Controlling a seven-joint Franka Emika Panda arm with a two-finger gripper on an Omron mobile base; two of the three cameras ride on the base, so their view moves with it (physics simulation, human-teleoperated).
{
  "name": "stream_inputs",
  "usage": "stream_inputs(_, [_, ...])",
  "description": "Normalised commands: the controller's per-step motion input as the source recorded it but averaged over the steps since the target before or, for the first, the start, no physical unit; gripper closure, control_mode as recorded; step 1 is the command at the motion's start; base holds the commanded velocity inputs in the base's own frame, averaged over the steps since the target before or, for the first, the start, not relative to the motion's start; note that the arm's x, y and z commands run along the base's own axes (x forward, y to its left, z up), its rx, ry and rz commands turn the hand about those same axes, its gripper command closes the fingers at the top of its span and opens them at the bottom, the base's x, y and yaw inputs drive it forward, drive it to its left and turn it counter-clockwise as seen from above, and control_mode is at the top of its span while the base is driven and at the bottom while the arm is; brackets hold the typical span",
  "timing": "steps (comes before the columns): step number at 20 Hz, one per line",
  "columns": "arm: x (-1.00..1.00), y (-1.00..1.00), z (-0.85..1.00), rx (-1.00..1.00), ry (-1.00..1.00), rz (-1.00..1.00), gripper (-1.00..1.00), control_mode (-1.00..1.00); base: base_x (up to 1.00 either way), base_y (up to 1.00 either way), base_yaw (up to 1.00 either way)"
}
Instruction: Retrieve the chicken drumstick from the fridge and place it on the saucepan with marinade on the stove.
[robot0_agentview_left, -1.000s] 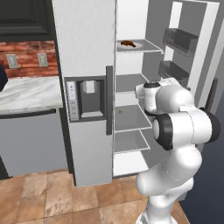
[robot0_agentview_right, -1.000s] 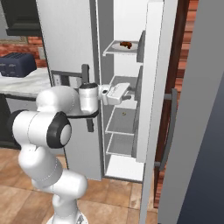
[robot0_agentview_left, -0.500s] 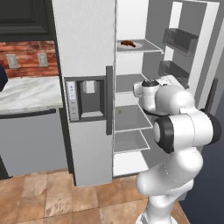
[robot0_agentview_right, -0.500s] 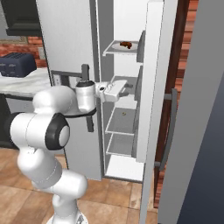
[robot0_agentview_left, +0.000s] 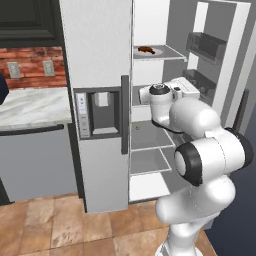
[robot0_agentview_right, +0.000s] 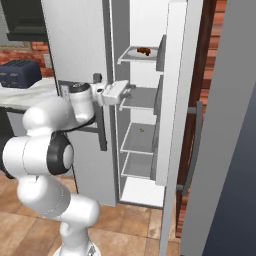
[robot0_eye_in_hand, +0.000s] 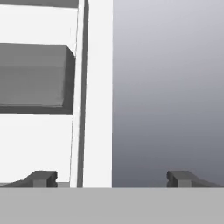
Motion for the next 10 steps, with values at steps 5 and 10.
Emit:
stream_inputs(5, [0.02,0.48,0.40,0.03,0.01,0.19,-1.00,-1.00,0.00,0.00,0.00])
stream_inputs(10, [0.18,0.30,0.32,0.08,0.01,0.25,-1.00,-1.00,0.00,0.00,0.00])
